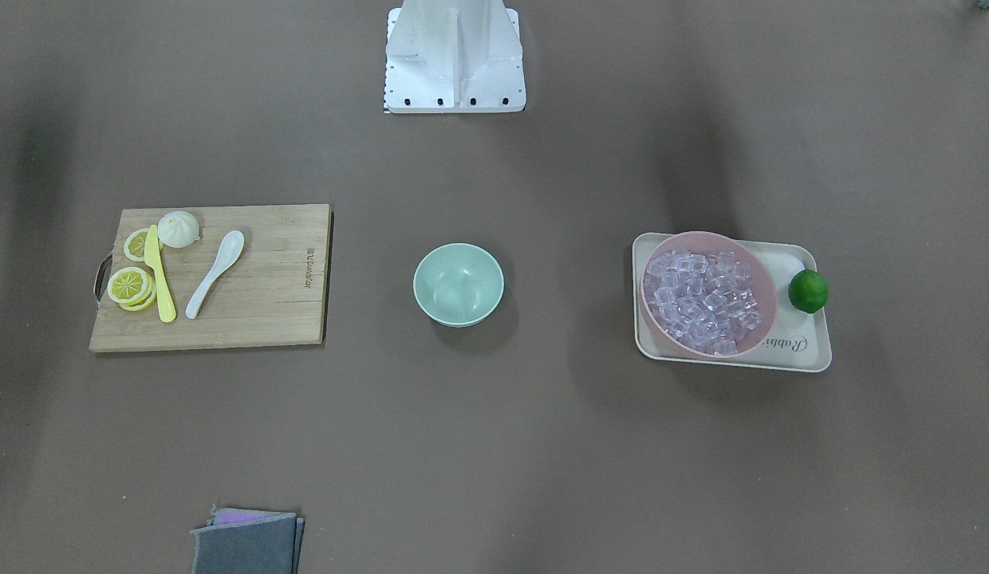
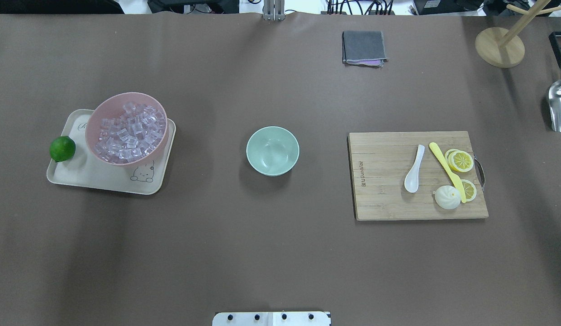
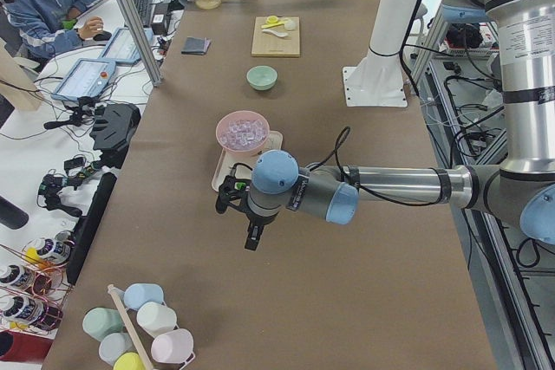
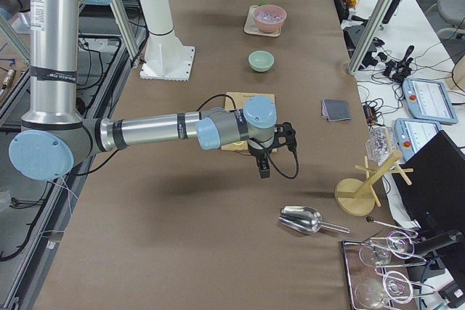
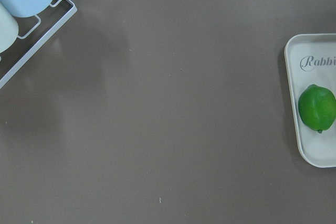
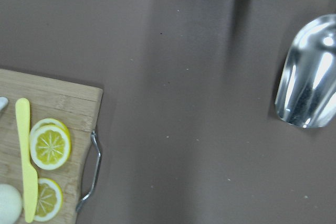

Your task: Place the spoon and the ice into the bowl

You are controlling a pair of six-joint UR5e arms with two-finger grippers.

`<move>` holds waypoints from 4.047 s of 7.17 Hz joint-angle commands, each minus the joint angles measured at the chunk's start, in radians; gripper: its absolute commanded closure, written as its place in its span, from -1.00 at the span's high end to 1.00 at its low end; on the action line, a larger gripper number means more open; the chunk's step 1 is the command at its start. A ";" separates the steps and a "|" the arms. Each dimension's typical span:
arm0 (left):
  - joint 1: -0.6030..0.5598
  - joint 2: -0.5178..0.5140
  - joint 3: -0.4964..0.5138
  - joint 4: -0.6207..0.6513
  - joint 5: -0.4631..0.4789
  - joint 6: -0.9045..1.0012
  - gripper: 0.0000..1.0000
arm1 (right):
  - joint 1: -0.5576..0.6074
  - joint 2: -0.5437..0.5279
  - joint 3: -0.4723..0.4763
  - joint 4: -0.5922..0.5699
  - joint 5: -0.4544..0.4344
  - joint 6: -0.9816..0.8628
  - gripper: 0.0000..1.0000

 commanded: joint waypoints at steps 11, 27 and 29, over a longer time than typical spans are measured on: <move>0.288 -0.291 -0.062 0.004 0.013 -0.707 0.95 | -0.649 0.225 -0.052 0.229 -0.365 0.943 0.28; 0.538 -0.421 -0.054 0.019 0.211 -0.898 0.95 | -0.696 0.598 -0.141 0.146 -0.442 1.323 -1.00; 0.623 -0.478 -0.052 0.095 0.316 -0.881 0.94 | -0.748 0.718 -0.224 0.146 -0.509 1.415 -1.00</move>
